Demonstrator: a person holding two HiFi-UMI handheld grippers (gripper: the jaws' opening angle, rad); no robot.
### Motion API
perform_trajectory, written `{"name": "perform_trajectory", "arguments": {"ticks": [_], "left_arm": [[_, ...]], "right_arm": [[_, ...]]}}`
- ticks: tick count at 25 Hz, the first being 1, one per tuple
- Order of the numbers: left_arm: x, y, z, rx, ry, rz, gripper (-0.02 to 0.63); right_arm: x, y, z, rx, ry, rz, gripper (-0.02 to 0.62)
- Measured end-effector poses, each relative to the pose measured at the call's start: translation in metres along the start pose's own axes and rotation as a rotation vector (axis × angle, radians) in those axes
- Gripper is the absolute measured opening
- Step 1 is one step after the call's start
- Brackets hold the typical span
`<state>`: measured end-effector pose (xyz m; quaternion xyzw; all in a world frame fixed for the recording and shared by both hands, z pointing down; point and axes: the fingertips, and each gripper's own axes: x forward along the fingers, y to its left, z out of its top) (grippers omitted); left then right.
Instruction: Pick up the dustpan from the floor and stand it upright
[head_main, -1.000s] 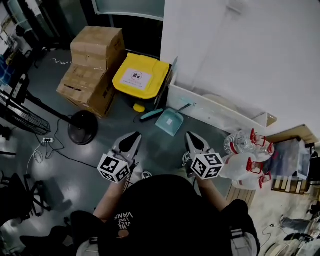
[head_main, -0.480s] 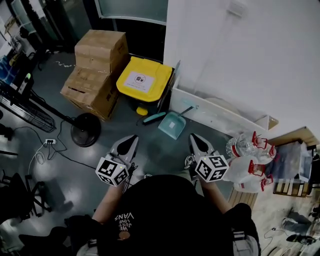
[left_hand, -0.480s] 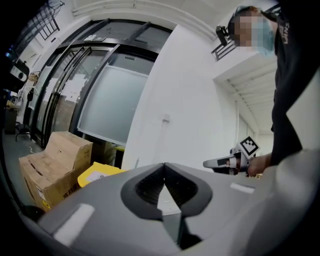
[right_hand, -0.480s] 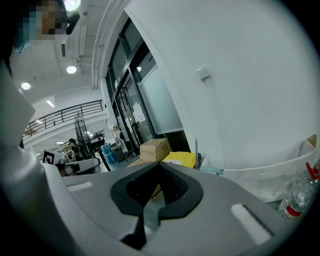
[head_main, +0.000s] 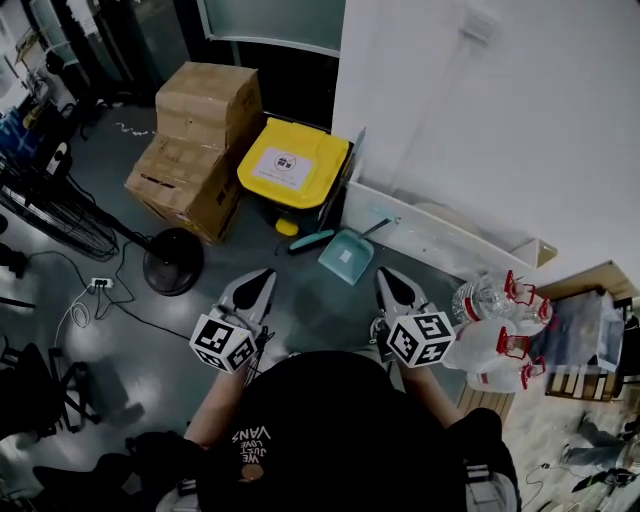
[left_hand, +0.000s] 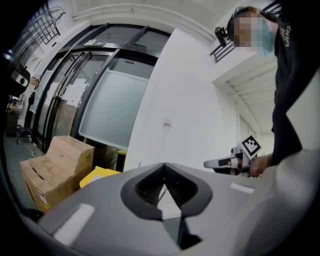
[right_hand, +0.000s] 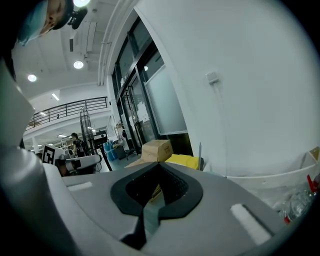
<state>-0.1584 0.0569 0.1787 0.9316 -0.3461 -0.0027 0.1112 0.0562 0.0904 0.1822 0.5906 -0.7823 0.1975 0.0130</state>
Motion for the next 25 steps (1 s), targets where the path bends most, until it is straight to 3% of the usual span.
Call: {"name": "perform_trajectory", "arguments": {"ticks": [25], "left_arm": [[-0.002, -0.014, -0.009, -0.021, -0.002, -0.013, 0.052]], "right_arm": [[0.000, 0.001, -0.012, -0.011, 0.035, -0.013, 0.002]]}}
